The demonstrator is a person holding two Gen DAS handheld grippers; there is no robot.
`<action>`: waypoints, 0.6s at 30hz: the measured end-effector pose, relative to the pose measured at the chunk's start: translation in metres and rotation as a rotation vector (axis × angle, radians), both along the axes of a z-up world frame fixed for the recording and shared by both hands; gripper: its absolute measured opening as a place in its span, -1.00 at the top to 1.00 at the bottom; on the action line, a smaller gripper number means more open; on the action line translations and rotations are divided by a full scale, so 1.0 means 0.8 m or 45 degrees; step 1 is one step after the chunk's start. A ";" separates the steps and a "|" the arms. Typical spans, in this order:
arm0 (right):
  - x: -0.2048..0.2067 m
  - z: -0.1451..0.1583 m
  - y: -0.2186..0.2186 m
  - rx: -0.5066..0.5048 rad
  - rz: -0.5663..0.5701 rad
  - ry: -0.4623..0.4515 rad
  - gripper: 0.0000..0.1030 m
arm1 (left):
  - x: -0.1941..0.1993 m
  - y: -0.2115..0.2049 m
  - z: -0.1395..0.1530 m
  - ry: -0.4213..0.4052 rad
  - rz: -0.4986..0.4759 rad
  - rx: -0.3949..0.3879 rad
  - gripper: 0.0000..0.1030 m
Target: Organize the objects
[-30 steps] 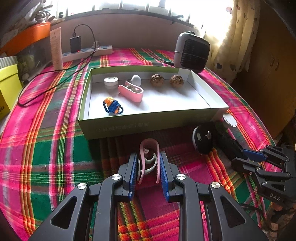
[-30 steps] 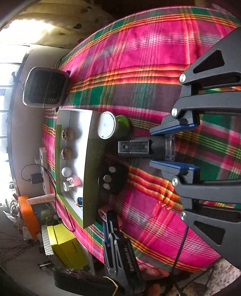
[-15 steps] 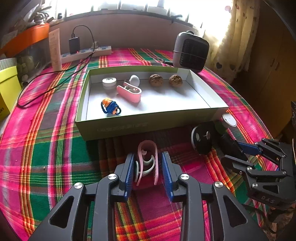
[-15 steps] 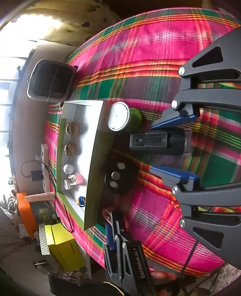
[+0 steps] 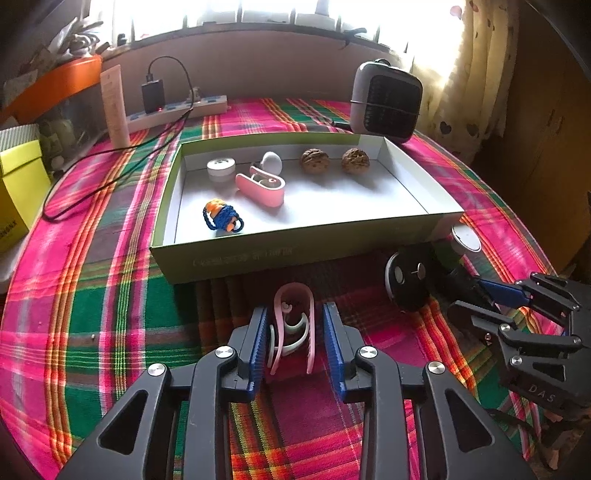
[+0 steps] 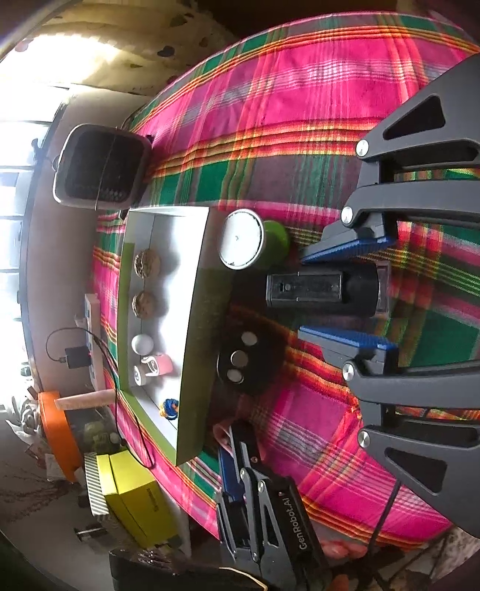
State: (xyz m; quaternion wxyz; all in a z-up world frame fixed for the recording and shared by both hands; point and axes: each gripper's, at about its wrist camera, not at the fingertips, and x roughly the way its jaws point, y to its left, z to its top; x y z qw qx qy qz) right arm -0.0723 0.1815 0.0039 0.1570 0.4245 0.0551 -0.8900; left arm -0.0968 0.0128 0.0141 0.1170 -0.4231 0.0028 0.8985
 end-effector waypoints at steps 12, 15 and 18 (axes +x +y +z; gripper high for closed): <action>0.000 0.001 0.003 -0.019 -0.005 -0.003 0.44 | -0.001 -0.001 0.001 -0.006 0.021 -0.005 0.59; 0.000 0.001 0.004 -0.027 -0.002 -0.004 0.45 | -0.001 -0.001 0.002 -0.010 0.022 -0.002 0.59; 0.000 0.001 0.004 -0.036 0.000 -0.007 0.44 | -0.001 -0.001 0.002 -0.012 0.022 0.002 0.59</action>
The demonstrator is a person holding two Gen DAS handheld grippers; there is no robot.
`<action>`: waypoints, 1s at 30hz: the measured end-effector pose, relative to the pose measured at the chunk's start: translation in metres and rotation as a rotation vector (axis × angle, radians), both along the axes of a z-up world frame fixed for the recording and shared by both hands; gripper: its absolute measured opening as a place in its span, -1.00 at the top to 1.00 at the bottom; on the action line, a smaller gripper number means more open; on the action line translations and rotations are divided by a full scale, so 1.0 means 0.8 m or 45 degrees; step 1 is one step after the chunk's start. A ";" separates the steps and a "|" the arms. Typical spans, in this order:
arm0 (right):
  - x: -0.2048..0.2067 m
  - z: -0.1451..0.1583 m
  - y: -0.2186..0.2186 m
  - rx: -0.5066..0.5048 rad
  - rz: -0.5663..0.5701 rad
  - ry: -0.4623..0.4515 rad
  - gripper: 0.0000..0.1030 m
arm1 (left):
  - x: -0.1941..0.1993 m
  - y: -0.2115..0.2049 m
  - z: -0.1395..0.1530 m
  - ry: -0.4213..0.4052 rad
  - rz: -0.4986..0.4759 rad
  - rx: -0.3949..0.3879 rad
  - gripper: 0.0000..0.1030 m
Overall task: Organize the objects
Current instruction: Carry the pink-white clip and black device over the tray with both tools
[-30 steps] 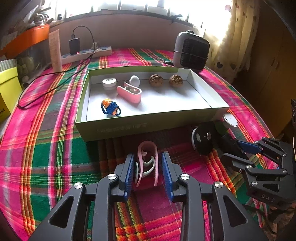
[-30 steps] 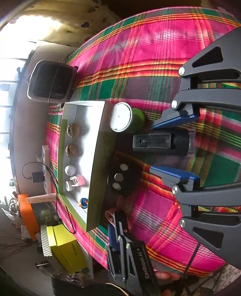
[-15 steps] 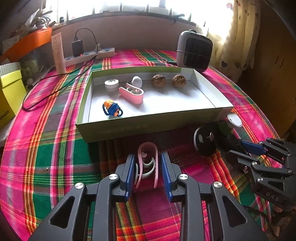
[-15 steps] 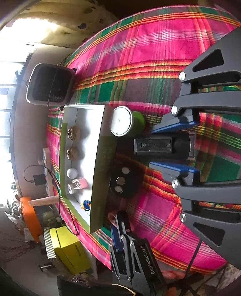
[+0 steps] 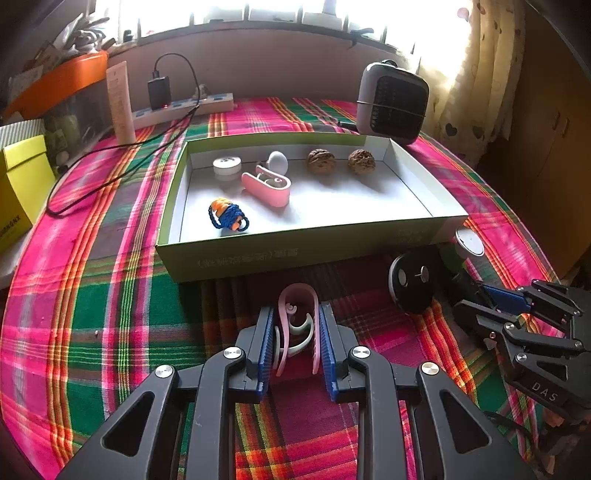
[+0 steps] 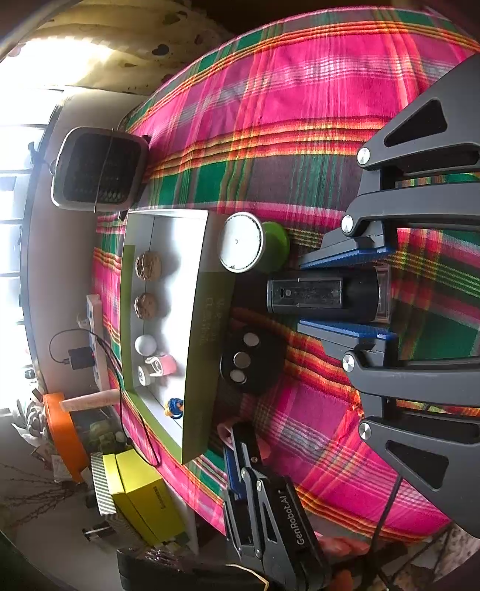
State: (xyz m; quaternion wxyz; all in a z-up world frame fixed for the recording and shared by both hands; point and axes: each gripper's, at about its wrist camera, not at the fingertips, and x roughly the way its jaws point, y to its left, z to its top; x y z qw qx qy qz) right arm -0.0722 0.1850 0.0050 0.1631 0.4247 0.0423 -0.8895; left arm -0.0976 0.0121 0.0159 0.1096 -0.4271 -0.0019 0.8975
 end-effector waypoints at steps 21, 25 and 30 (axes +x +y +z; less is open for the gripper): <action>0.003 0.009 -0.003 -0.033 0.030 -0.006 0.45 | 0.007 0.001 0.016 0.039 -0.003 0.009 0.59; 0.003 0.006 -0.003 -0.014 0.020 -0.001 0.45 | 0.006 0.001 0.014 0.032 0.001 0.013 0.59; 0.004 0.011 0.001 -0.066 0.039 -0.005 0.45 | 0.008 0.001 0.015 0.034 -0.001 0.013 0.59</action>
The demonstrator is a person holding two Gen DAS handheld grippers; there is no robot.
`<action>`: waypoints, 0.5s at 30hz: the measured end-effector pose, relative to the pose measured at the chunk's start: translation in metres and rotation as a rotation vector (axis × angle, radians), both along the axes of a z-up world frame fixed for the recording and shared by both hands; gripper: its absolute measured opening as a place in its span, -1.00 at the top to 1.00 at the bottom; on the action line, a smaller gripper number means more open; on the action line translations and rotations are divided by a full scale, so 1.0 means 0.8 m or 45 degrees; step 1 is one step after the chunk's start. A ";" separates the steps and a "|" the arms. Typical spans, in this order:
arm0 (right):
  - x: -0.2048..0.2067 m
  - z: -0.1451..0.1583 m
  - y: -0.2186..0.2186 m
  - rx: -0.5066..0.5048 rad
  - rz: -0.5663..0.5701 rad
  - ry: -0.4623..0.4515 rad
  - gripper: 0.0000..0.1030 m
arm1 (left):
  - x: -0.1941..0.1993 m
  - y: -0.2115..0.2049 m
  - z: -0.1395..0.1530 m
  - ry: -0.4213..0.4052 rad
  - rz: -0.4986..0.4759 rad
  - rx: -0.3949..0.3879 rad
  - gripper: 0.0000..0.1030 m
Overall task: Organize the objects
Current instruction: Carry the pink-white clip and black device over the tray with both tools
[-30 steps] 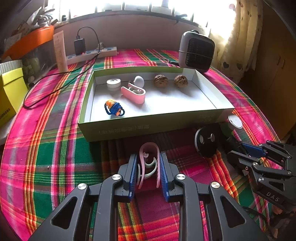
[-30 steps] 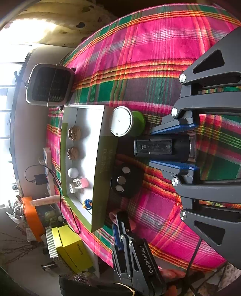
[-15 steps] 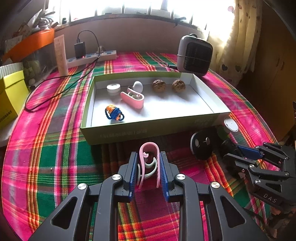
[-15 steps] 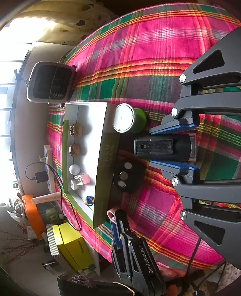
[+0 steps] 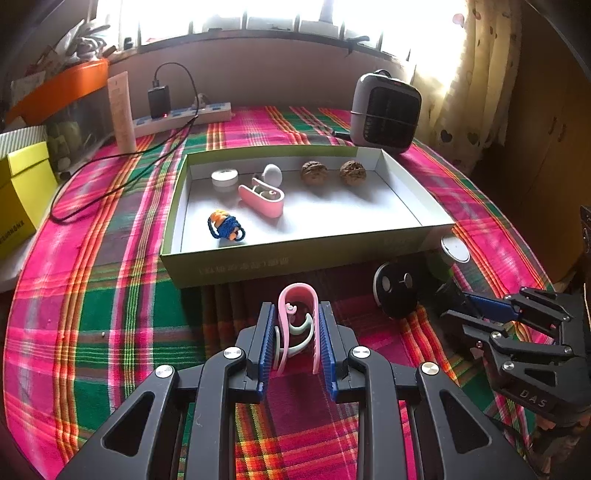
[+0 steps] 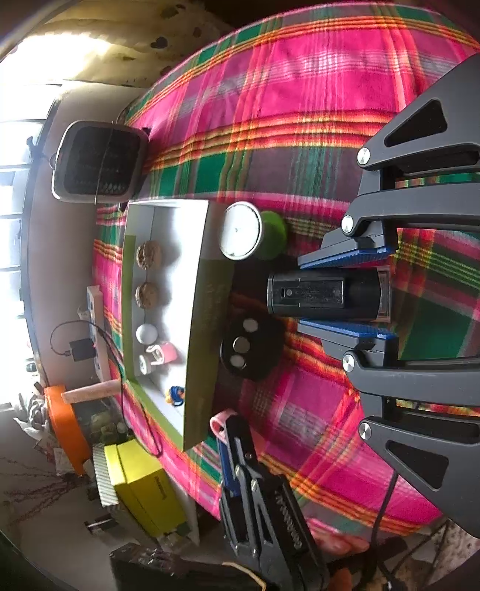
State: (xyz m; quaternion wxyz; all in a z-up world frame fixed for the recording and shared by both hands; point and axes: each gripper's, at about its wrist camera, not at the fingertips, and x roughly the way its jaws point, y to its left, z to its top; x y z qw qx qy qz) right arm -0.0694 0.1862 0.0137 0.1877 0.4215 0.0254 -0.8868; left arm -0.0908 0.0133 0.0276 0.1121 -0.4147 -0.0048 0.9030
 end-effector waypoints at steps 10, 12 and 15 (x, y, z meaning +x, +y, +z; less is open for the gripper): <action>-0.001 0.019 0.011 -0.080 0.010 -0.009 0.45 | 0.003 -0.001 0.005 0.009 -0.001 0.008 0.59; -0.003 0.023 0.010 -0.065 0.009 0.009 0.45 | 0.002 -0.001 0.008 0.015 -0.003 0.006 0.59; -0.005 0.031 0.009 -0.053 0.009 0.029 0.44 | 0.000 -0.002 0.013 0.028 -0.003 0.004 0.59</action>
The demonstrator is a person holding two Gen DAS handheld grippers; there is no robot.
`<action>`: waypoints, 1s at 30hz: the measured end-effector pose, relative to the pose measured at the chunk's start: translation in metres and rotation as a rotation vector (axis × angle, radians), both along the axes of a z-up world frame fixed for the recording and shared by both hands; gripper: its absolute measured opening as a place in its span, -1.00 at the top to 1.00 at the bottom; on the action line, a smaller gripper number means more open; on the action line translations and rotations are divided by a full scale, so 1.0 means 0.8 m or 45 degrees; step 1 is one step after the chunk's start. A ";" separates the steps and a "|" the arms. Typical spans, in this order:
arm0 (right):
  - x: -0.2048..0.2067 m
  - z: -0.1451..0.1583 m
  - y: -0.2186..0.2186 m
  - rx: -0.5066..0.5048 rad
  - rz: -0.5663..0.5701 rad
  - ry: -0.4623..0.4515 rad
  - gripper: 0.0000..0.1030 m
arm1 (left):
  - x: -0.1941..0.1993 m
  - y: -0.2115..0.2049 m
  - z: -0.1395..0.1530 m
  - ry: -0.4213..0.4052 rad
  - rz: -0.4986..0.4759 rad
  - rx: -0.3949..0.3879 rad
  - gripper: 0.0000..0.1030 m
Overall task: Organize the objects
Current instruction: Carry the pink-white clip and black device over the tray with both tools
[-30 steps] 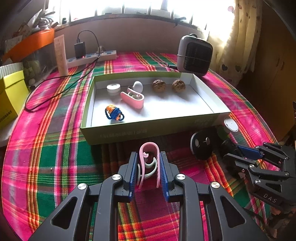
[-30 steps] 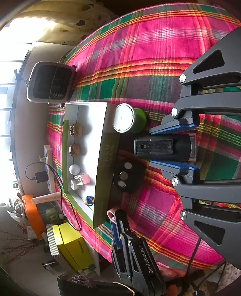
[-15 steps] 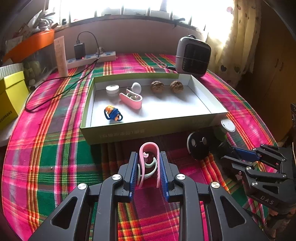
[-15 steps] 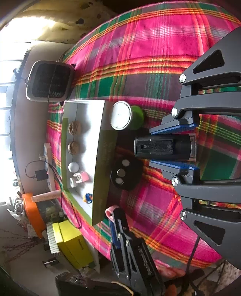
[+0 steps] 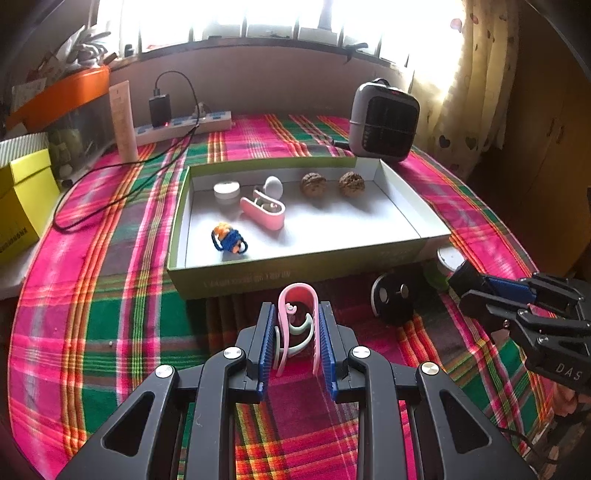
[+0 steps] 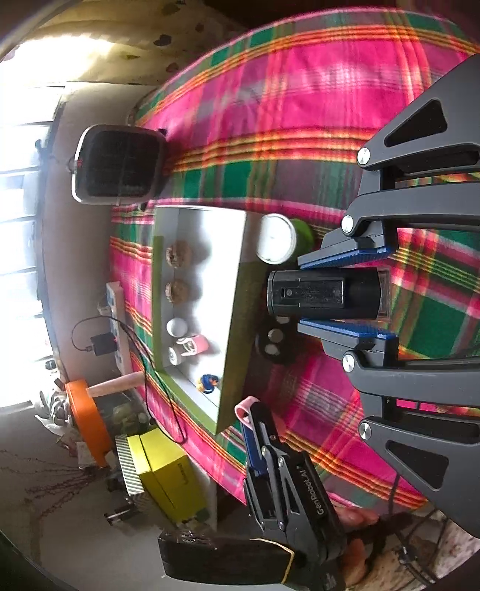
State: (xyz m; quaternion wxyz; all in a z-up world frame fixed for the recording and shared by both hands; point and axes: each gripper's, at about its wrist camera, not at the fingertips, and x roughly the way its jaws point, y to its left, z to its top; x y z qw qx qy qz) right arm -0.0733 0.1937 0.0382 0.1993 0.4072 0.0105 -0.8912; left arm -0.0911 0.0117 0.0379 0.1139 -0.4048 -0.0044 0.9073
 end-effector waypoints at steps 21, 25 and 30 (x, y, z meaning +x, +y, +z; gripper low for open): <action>-0.046 0.029 -0.010 0.040 -0.008 0.054 0.45 | -0.035 -0.003 0.027 0.029 0.005 0.004 0.59; -0.062 0.029 -0.010 0.051 -0.015 0.047 0.44 | -0.046 -0.004 0.027 0.028 0.014 0.004 0.59; -0.082 0.027 -0.009 0.068 -0.029 0.035 0.44 | -0.061 -0.006 0.026 0.021 0.029 0.004 0.59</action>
